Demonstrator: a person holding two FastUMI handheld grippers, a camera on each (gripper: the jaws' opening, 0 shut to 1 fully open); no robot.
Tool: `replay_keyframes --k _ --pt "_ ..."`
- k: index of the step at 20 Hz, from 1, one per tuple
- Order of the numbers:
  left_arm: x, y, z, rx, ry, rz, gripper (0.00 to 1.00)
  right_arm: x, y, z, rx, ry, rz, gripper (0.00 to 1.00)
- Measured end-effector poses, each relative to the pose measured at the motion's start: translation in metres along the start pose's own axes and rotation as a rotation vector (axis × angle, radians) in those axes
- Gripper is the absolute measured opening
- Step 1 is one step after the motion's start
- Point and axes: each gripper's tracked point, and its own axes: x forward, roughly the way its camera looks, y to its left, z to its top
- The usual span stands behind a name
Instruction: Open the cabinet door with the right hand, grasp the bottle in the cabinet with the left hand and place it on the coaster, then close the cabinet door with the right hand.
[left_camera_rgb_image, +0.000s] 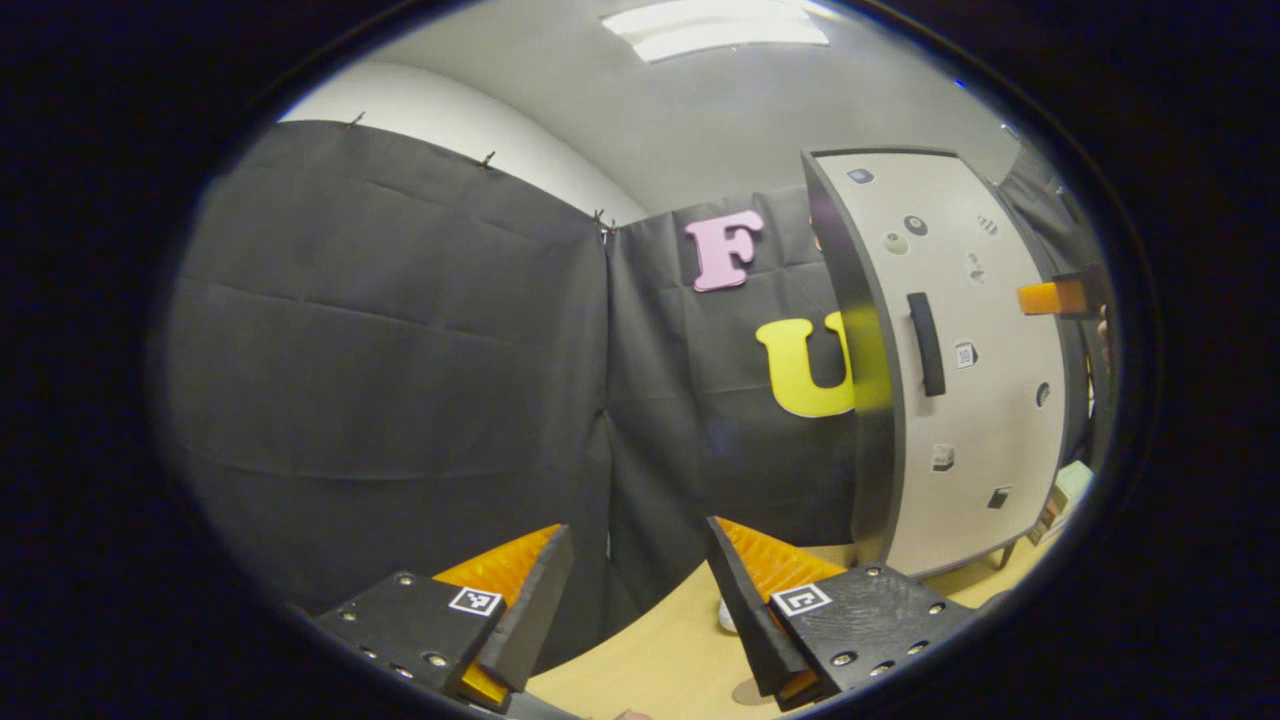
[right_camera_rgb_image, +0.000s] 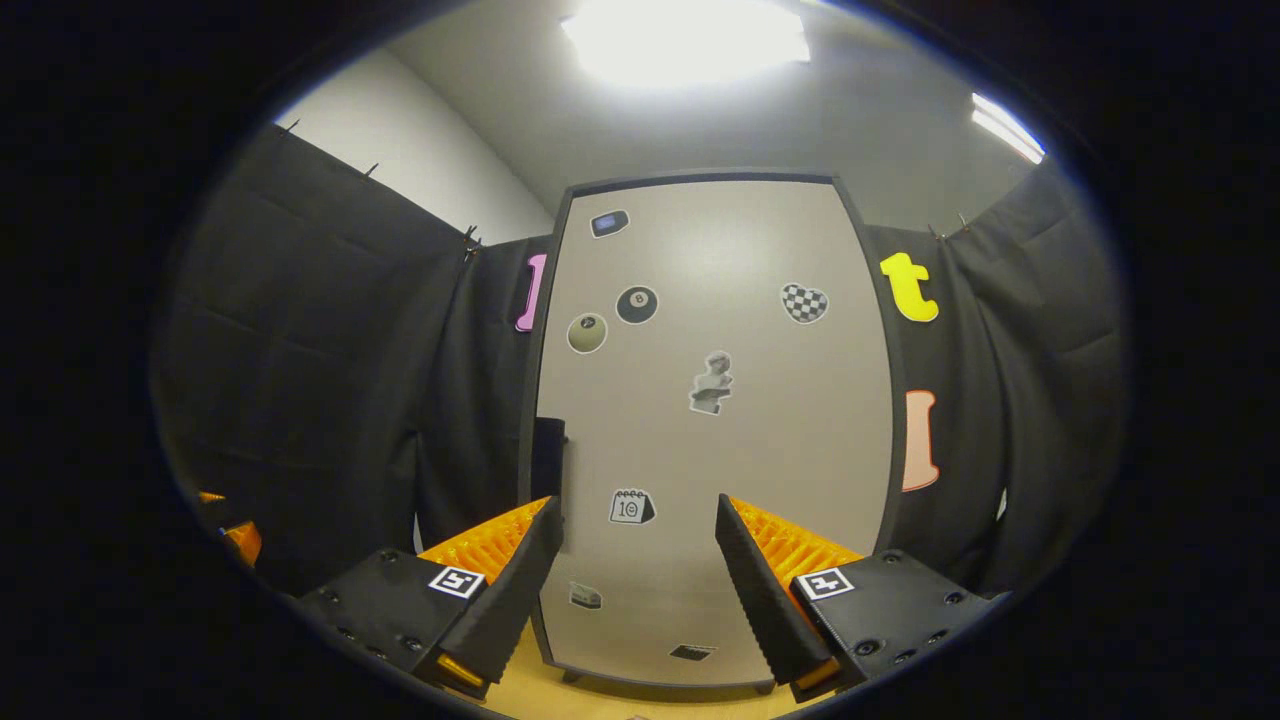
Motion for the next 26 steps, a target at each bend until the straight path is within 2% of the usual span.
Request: replay_keyframes --k 10,19,23,25,26 --pt "0.043 0.047 -0.033 0.012 0.04 0.028 0.82 0.071 0.05 -0.018 0.021 0.049 -0.006 0.98" --pt "0.07 0.095 -0.059 0.01 0.069 0.074 0.81 0.125 0.071 -0.041 0.018 0.124 -0.038 0.98" --pt "0.075 0.102 -0.07 0.0 0.095 0.092 0.81 0.138 0.076 -0.049 0.042 0.166 -0.039 0.86" --pt "0.077 0.105 -0.073 0.007 0.095 0.094 0.82 0.139 0.08 -0.046 0.063 0.166 -0.031 0.85" --pt "0.078 0.105 -0.073 0.012 0.094 0.093 0.82 0.141 0.078 -0.046 0.06 0.16 -0.049 0.72"
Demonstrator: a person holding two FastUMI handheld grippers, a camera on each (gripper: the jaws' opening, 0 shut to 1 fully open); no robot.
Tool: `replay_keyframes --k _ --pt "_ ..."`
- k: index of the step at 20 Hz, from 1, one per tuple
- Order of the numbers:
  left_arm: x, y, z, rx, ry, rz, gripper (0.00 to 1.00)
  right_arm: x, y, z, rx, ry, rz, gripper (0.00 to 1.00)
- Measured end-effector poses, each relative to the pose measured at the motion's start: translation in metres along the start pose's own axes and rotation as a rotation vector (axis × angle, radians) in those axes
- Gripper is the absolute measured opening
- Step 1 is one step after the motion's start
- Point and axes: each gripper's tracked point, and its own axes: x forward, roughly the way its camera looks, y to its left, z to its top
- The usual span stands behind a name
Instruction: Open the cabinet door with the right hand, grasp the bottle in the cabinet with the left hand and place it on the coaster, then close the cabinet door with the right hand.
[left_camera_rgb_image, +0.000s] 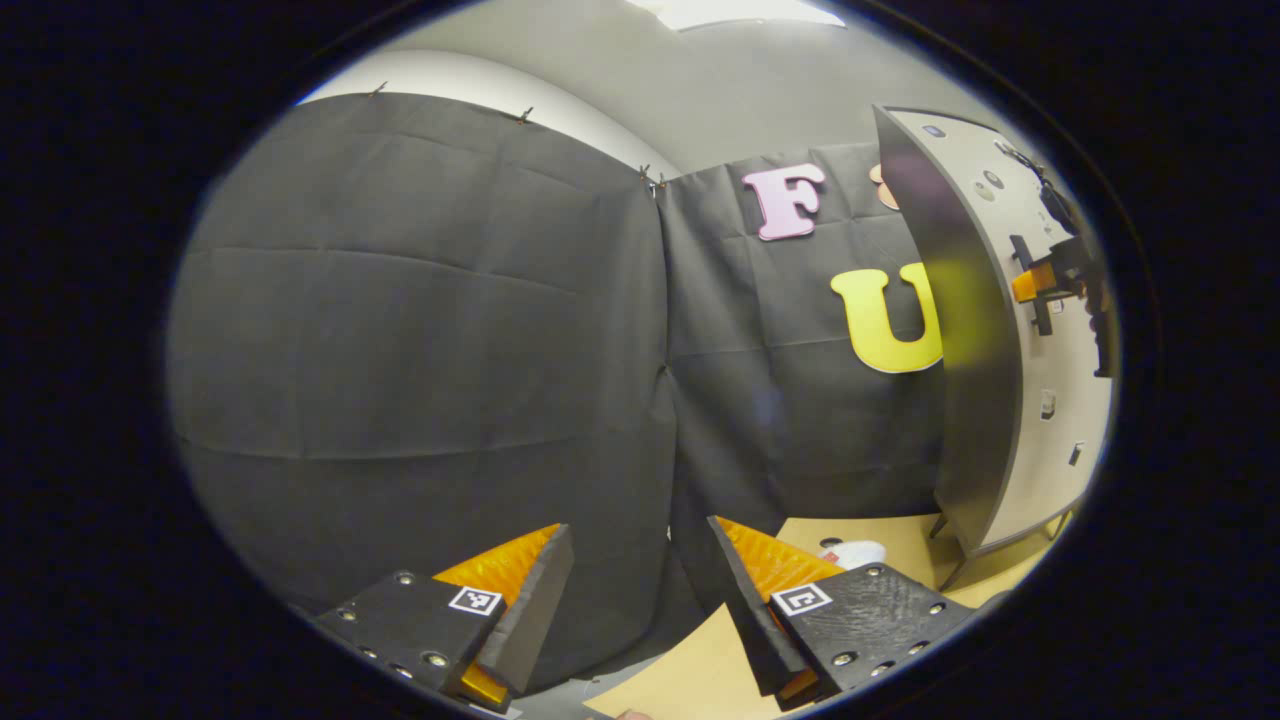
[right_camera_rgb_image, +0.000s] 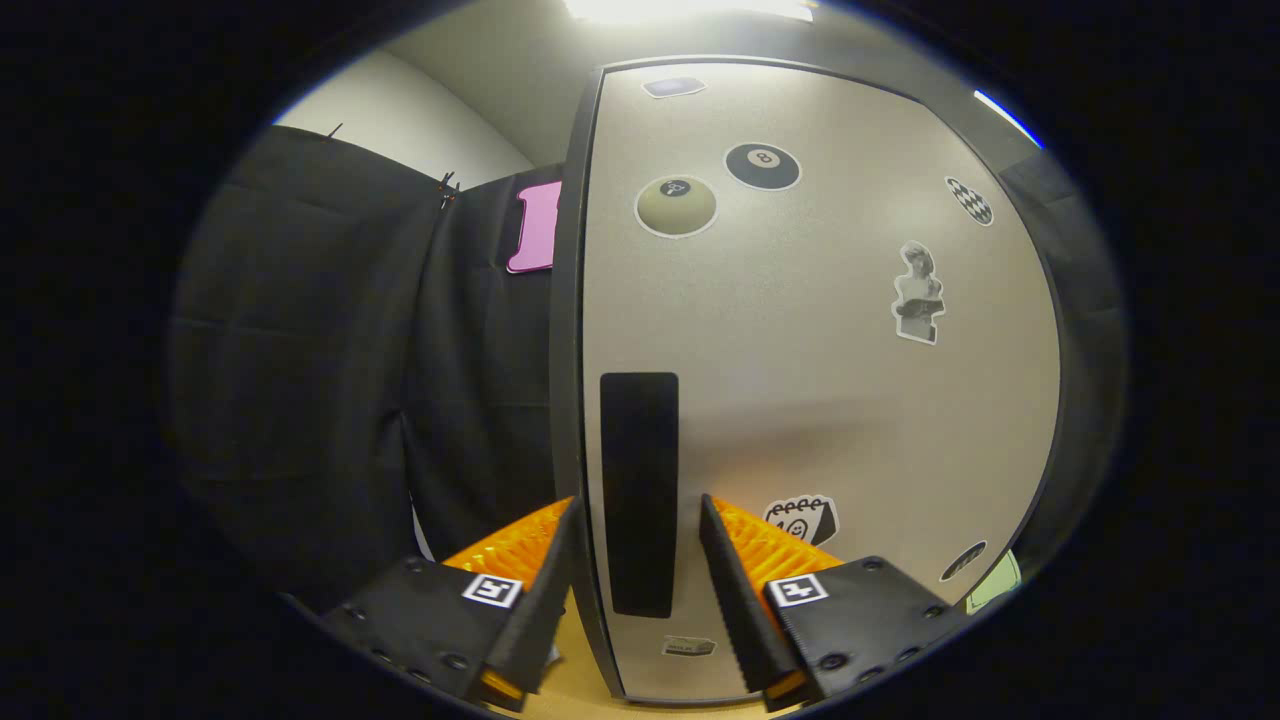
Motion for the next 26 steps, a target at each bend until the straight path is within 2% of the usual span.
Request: replay_keyframes --k 1,2,3,4,5,6,7,8,15,26 --pt "-0.001 -0.001 0.001 0.002 -0.002 -0.003 0.82 0.001 -0.001 -0.001 0.002 0.006 -0.004 0.6" --pt "-0.002 -0.002 0.002 0.003 -0.004 -0.006 0.82 0.002 -0.001 -0.003 0.01 0.021 -0.01 0.35" --pt "-0.003 -0.004 0.004 0.001 -0.007 -0.01 0.81 -0.002 0.001 -0.005 0.019 0.043 -0.005 0.4" --pt "-0.004 -0.005 0.005 -0.002 -0.009 -0.016 0.82 0.002 0.002 -0.004 0.022 0.037 -0.004 0.31" --pt "-0.007 -0.007 0.007 -0.003 -0.01 -0.02 0.82 0.002 0.001 -0.007 0.017 0.054 0.002 0.31" --pt "-0.009 -0.007 0.009 -0.001 -0.011 -0.024 0.82 0.001 0.002 -0.004 0.009 0.056 0.008 0.24" --pt "-0.01 -0.009 0.01 0.002 -0.014 -0.028 0.82 0.0 0.001 -0.006 0.008 0.07 0.015 0.24" --pt "-0.012 -0.012 0.012 0.005 -0.02 -0.032 0.82 0.001 0.001 -0.005 0.004 0.071 0.024 0.16" --pt "-0.038 -0.037 0.034 0.008 -0.049 -0.064 0.8 -0.019 0.001 -0.006 0.018 0.1 0.132 0.14" --pt "-0.087 -0.116 0.069 0.038 -0.097 -0.173 0.81 -0.045 -0.008 -0.006 0.018 0.134 0.277 0.14"
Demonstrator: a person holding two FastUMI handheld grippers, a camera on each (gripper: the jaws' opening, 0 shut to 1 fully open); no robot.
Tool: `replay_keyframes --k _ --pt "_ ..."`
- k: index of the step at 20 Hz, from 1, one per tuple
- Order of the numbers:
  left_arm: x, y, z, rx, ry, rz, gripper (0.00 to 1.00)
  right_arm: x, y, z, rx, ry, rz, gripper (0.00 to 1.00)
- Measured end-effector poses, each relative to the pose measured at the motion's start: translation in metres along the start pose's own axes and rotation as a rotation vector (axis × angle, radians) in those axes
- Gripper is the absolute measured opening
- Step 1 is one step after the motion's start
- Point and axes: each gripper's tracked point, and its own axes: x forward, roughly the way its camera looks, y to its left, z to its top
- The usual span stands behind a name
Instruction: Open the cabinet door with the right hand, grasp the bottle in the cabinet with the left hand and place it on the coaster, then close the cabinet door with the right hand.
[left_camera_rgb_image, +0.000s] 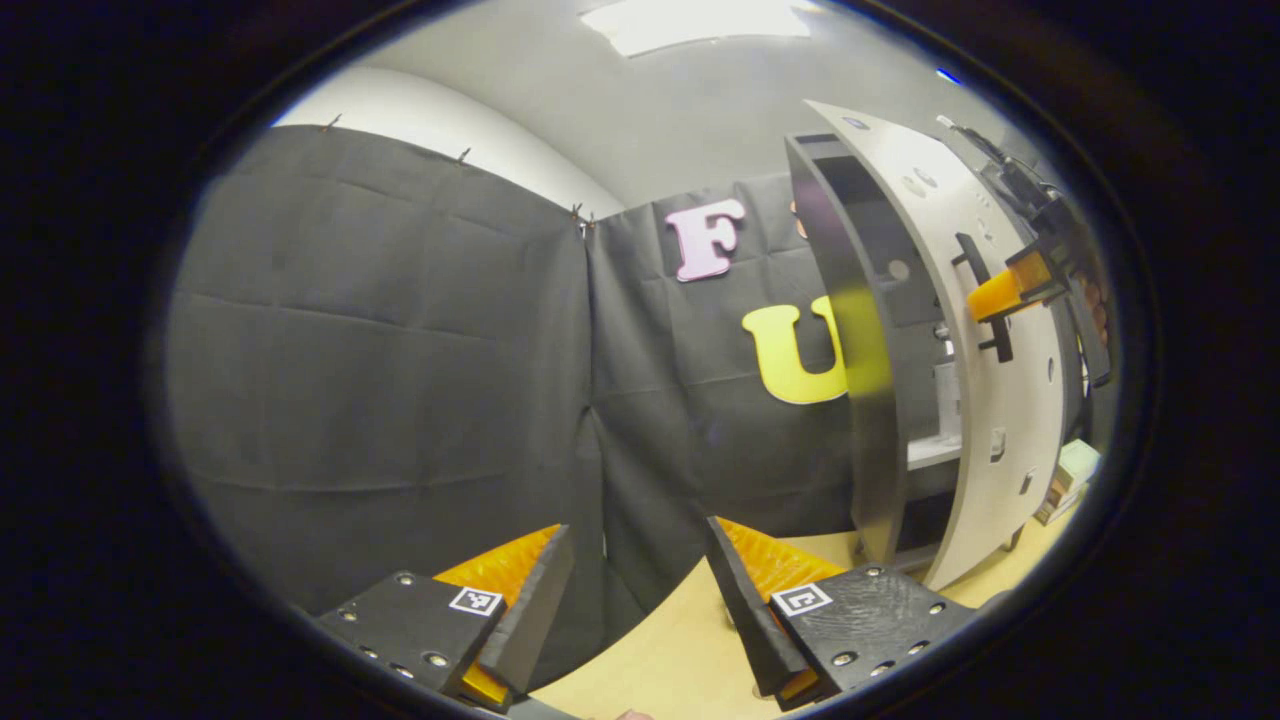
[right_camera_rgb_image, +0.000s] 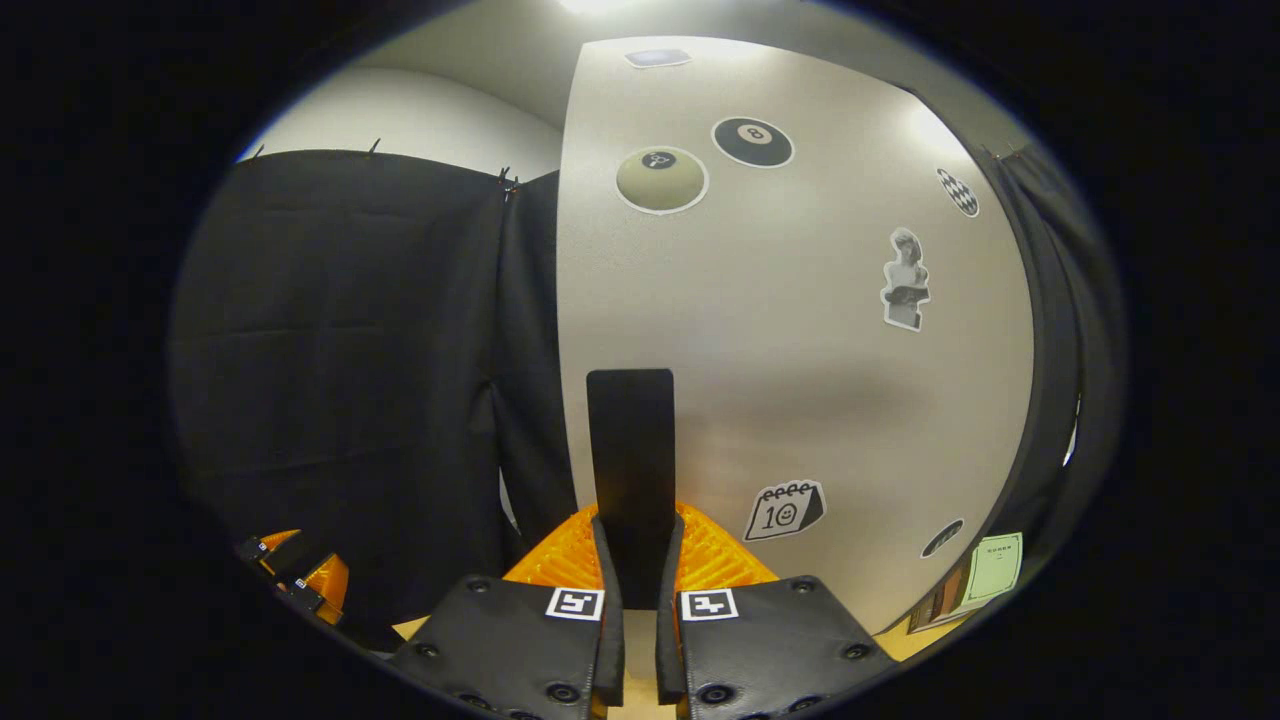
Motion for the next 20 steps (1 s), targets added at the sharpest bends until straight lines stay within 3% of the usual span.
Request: replay_keyframes --k 16,20 --pt "-0.024 -0.105 0.022 -0.016 -0.007 -0.137 0.8 -0.018 -0.028 -0.001 0.042 0.019 0.158 0.14" --pt "-0.027 -0.144 0.03 -0.034 -0.015 -0.192 0.81 -0.03 -0.037 -0.003 0.026 0.016 0.167 0.14"
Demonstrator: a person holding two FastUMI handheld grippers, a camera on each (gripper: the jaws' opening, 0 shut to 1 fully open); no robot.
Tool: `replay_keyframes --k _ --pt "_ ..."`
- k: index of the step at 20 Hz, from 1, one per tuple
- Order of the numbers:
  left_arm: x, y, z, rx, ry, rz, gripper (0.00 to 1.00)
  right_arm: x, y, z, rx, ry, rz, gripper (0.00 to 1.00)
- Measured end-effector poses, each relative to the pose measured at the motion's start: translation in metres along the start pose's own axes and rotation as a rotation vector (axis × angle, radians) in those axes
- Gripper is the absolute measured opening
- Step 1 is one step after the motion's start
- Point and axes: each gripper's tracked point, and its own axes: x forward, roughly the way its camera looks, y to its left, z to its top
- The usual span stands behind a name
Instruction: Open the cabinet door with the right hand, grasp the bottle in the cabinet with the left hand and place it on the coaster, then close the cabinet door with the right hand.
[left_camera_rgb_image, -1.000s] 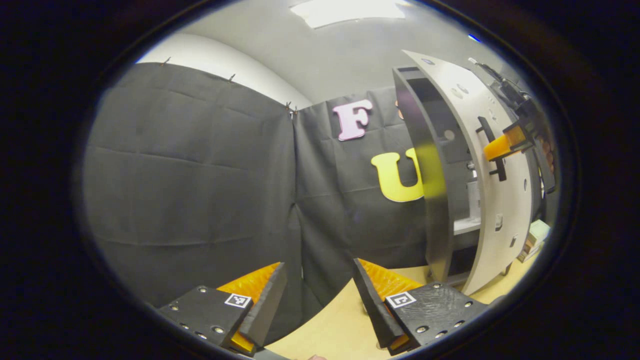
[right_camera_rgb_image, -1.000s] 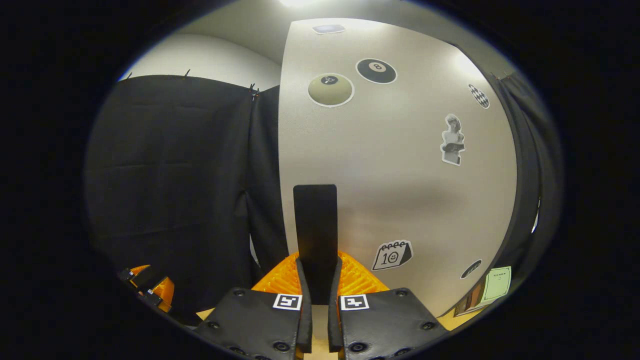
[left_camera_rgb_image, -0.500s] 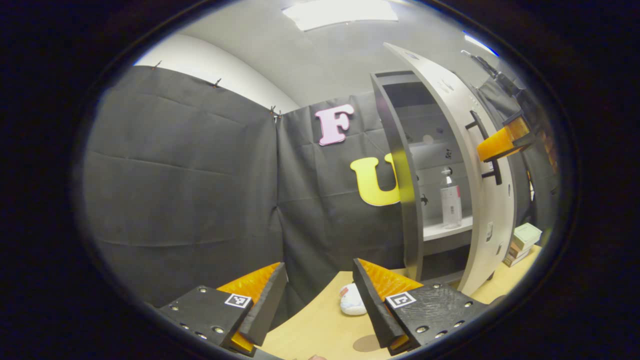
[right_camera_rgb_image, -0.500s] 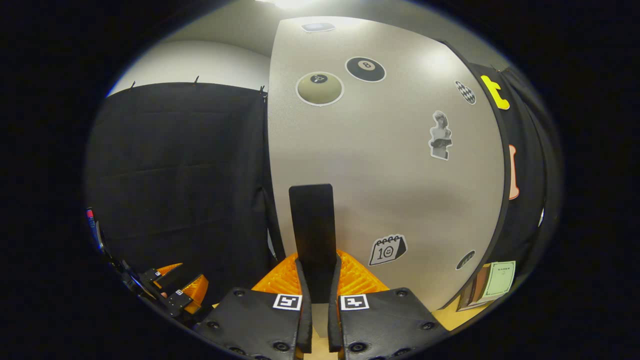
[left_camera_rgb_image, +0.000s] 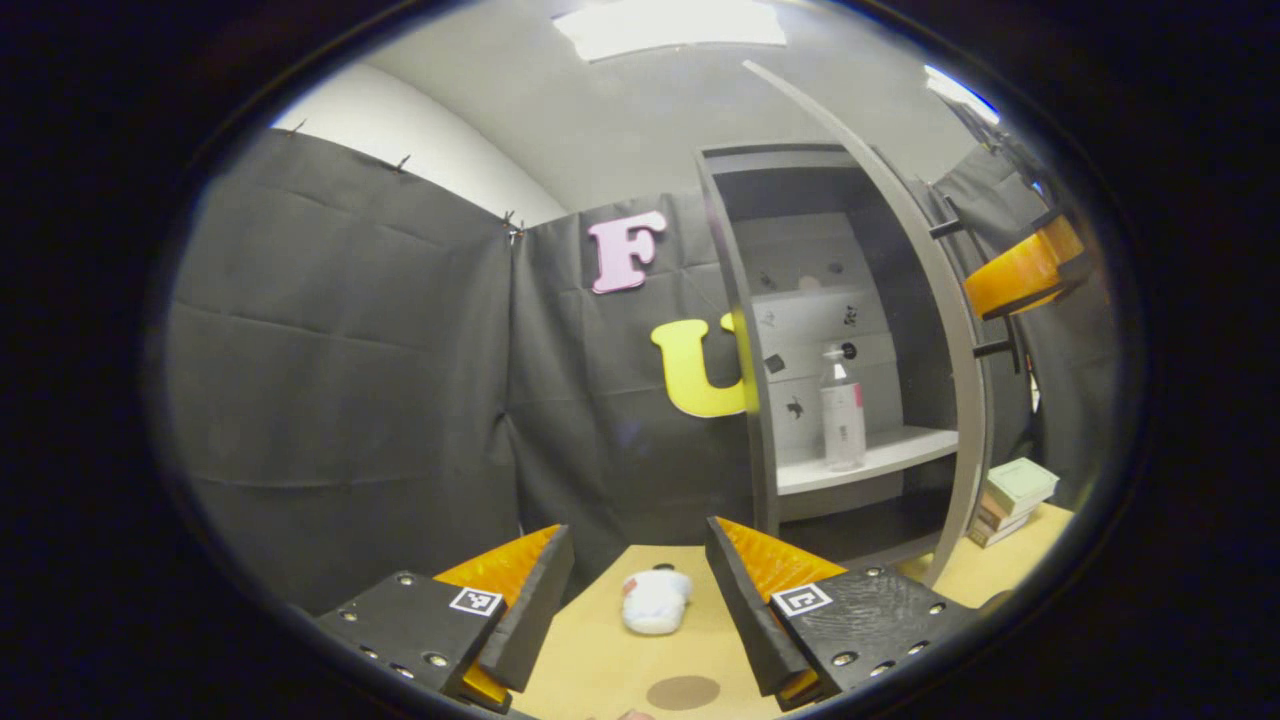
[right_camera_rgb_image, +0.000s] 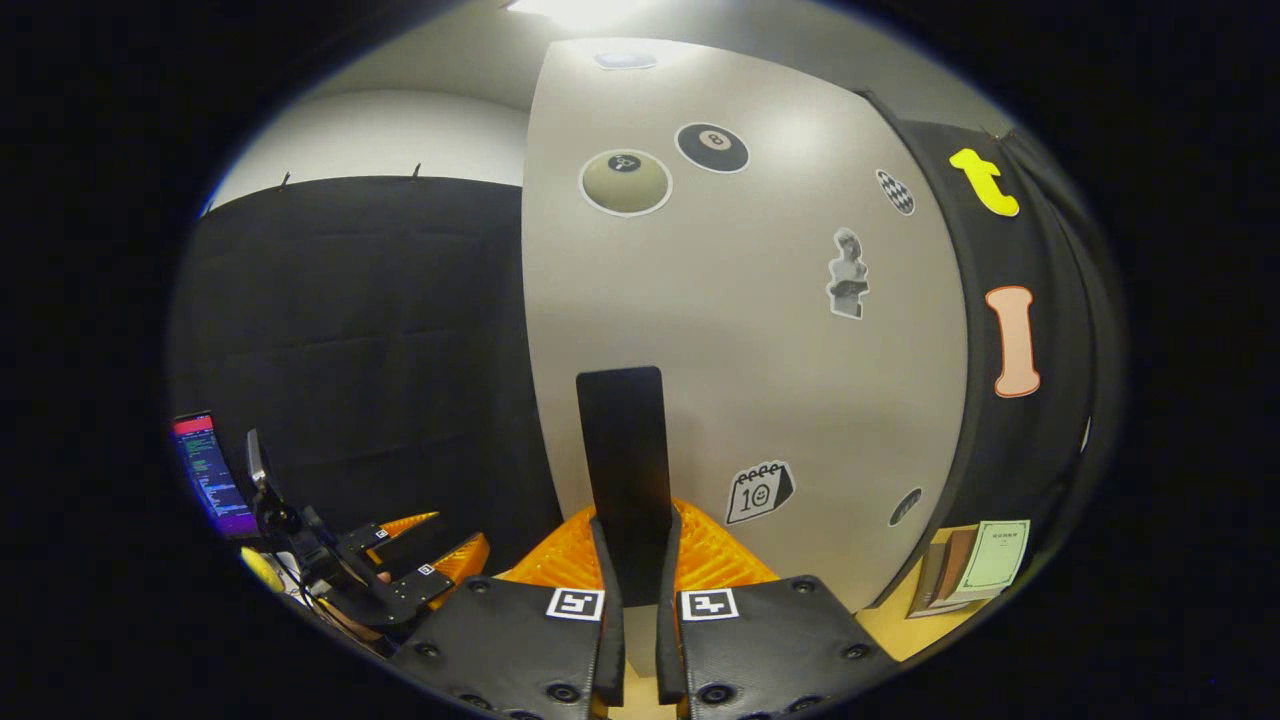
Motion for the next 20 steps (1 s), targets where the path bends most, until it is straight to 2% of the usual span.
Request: replay_keyframes --k 8,15,20 --pt "-0.002 -0.066 0.012 -0.011 -0.028 -0.102 0.81 -0.025 -0.014 -0.003 -0.001 0.006 -0.016 0.12" --pt "-0.01 -0.089 0.009 -0.044 -0.017 -0.12 0.8 -0.047 -0.028 -0.004 -0.003 0.007 -0.05 0.14" --pt "-0.019 -0.107 0.008 -0.052 -0.012 -0.131 0.81 -0.062 -0.042 -0.005 -0.023 0.002 -0.106 0.13"
